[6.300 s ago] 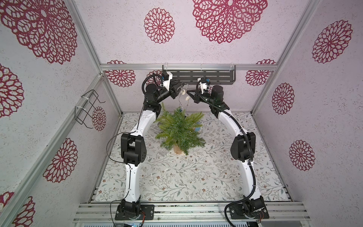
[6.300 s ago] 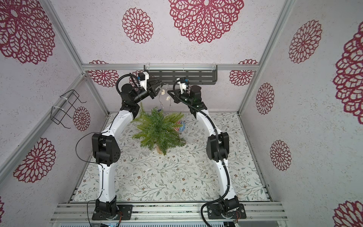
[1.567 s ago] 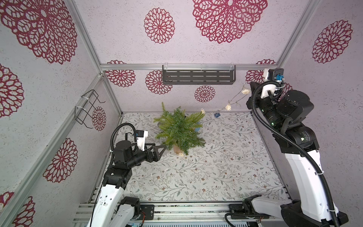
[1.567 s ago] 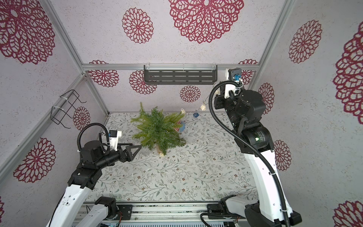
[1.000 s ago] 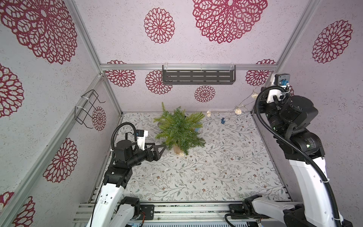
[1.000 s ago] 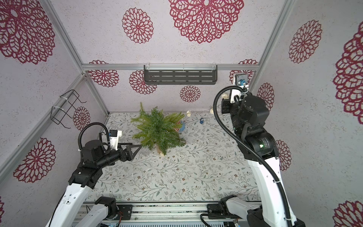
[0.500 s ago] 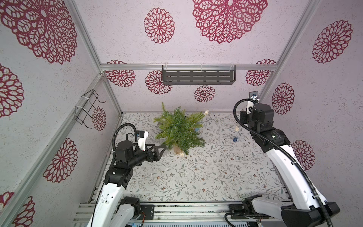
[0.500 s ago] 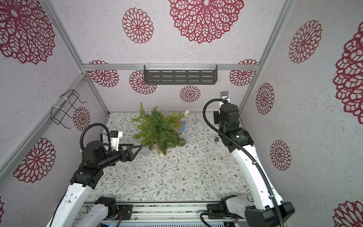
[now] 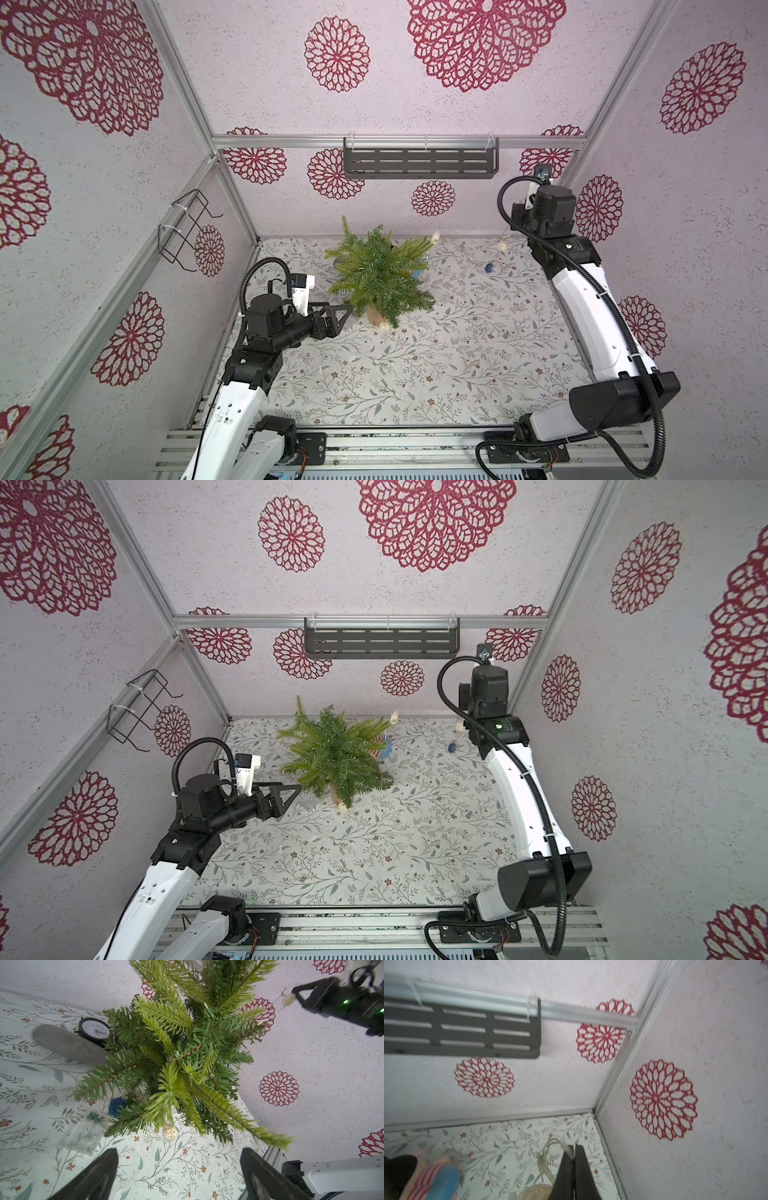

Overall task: Remove string lights from the small christmas tree
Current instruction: Remove the light string from the Christmas tree.

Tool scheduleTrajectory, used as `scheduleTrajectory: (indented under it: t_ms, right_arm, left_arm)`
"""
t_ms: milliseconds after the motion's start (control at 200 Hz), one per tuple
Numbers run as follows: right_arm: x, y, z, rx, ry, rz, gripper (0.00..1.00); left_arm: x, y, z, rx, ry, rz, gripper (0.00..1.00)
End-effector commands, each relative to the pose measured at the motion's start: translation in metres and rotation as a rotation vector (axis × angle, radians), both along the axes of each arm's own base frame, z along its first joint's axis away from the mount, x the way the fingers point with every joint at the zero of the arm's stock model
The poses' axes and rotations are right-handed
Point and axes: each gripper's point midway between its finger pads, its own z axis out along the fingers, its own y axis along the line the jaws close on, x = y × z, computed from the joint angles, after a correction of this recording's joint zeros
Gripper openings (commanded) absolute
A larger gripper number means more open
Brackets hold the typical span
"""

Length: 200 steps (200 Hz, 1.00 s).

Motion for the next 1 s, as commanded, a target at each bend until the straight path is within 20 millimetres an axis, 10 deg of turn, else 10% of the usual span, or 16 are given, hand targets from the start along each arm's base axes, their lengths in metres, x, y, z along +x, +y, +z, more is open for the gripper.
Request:
scheduleTrajectory:
  t_ms: [0,360,630,996]
  right_arm:
    - [-0.002,0.020,0.065,0.008,-0.178,0.124,0.00]
    - [0.027,0.078,0.122,0.118,-0.467,0.431,0.00]
    - [0.035,0.082,0.173,0.155,-0.644,0.461,0.00]
    - [0.031,0.075,0.191,0.108,-0.659,0.416,0.00]
  left_arm:
    - [0.004,-0.003,0.012,-0.018,-0.027,-0.009,0.96]
    - [0.000,0.000,0.029,0.021,-0.089,-0.003,0.96]
    - [0.004,-0.001,0.025,0.007,-0.060,-0.004,0.96]
    - [0.006,0.002,0.019,0.020,-0.056,0.013,0.96]
